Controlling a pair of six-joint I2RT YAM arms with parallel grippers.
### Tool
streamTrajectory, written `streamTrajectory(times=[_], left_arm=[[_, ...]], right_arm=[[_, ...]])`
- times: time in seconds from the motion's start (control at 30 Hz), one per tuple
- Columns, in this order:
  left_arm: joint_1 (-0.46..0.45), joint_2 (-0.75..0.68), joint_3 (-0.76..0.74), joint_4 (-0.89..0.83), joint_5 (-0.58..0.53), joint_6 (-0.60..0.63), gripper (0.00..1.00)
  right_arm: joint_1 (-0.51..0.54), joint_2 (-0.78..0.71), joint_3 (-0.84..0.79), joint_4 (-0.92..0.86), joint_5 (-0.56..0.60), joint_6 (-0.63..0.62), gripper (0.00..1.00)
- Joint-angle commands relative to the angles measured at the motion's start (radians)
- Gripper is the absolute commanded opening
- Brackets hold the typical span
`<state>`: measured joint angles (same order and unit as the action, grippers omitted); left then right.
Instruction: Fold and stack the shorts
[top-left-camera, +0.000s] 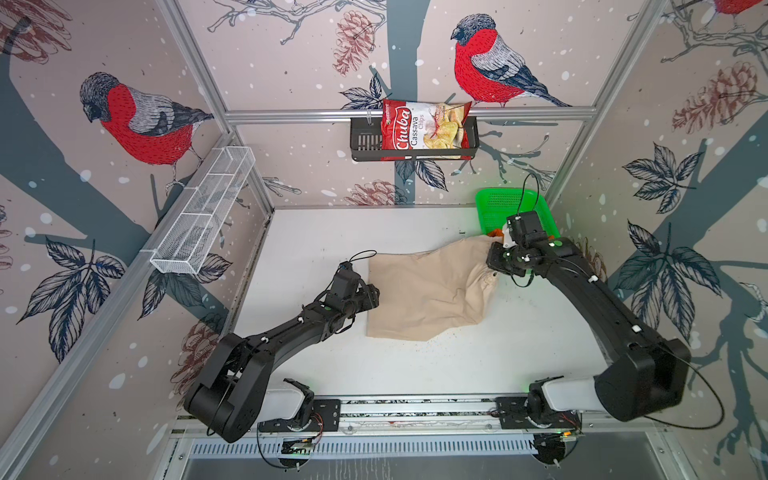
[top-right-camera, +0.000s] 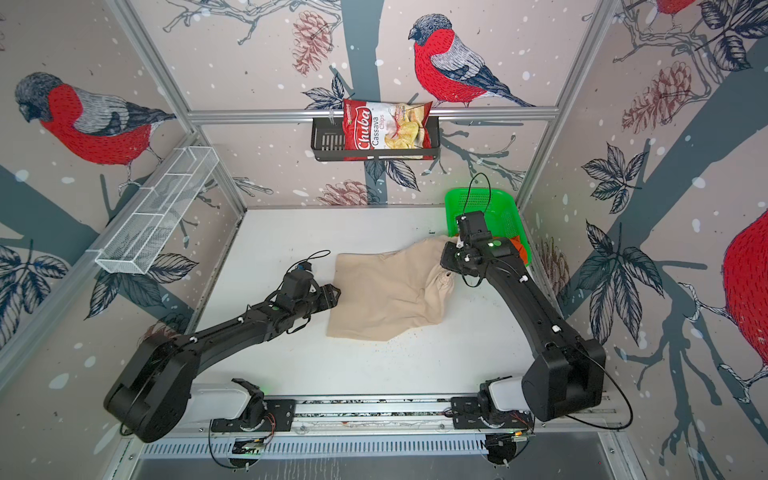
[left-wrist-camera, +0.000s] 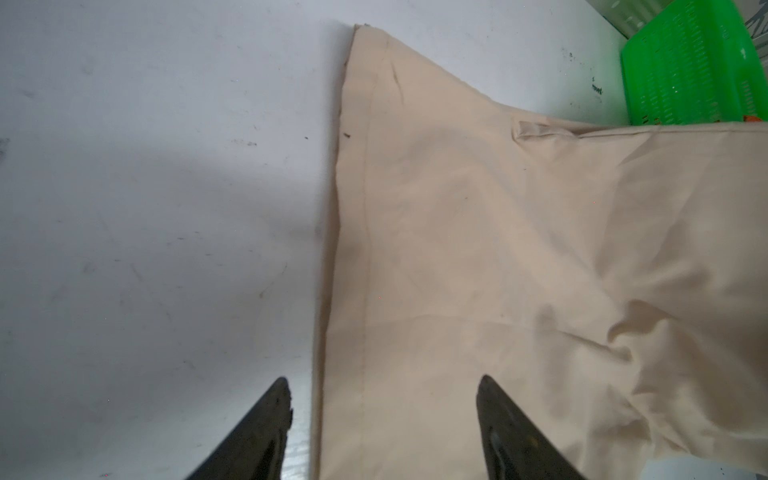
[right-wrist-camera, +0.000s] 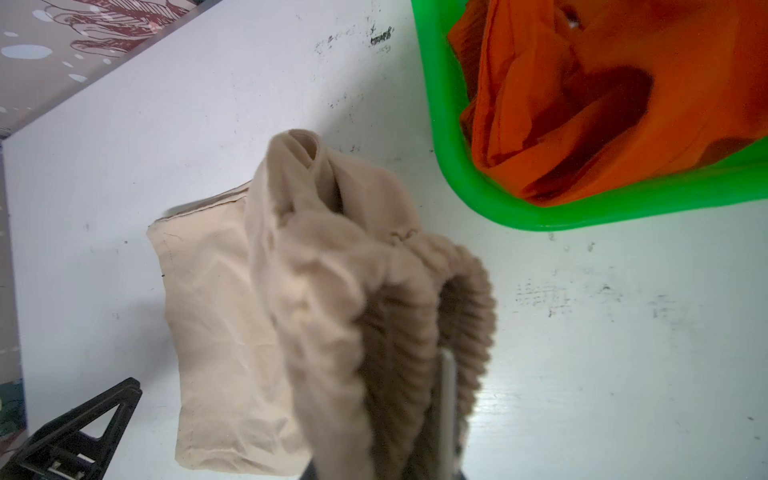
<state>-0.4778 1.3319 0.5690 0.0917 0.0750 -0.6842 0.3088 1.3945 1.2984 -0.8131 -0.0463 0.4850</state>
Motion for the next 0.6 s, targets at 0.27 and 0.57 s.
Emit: streamTrajectory(times=[0.27,0.57], left_arm=[[0.009,0.123,-0.009,0.127,0.122,-0.032,0.57],[0.009,0.23,-0.006,0.198,0.133,-0.04,0.37]], right_arm=[[0.156,0.13,0.198,-0.073,0.187,0.0,0.2],[0.352,0.25,0.314,-0.066,0.269,0.111,0.2]])
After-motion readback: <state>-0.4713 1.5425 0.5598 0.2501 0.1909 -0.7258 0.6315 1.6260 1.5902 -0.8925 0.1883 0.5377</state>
